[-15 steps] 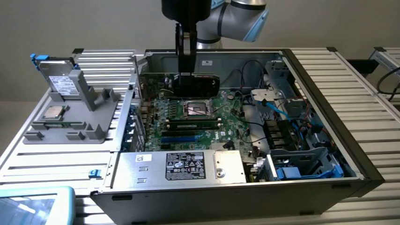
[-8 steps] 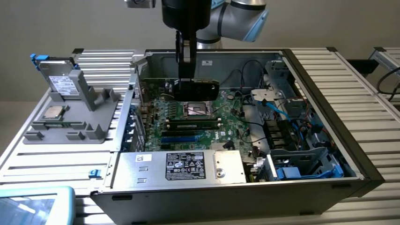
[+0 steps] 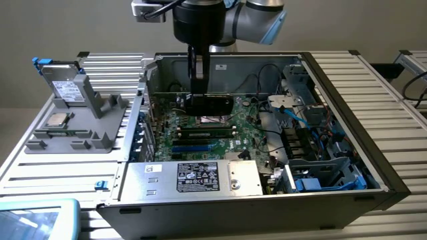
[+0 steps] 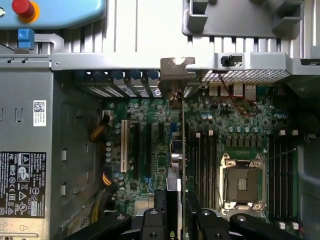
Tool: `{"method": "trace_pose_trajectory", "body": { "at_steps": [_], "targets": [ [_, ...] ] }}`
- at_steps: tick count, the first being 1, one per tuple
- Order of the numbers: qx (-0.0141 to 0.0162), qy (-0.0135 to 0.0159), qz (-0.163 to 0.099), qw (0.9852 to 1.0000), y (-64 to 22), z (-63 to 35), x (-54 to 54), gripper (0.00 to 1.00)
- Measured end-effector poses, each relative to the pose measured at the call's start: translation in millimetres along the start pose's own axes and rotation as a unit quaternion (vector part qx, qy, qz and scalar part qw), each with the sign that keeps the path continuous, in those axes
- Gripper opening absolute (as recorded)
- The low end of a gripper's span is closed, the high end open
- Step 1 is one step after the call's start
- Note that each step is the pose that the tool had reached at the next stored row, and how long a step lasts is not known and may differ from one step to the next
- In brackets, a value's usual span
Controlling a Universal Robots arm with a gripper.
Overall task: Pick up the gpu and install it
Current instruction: 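Insert the gpu into the slot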
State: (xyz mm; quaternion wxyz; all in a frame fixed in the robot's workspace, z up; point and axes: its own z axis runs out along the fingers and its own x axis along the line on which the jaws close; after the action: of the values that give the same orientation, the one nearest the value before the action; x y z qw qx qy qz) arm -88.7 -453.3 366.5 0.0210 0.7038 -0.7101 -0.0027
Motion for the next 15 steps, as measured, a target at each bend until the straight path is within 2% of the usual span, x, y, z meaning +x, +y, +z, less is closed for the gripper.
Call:
{"method": "trace_pose_trajectory", "body": {
  "at_steps": [4,15],
  "targets": [
    [0.0001,-0.0001,0.0,1.0,-0.3,7.6,8.0,0.27],
    [0.0,0.0,0.0,1.0,-1.0,27.4,8.0,0.27]
  ]
}}
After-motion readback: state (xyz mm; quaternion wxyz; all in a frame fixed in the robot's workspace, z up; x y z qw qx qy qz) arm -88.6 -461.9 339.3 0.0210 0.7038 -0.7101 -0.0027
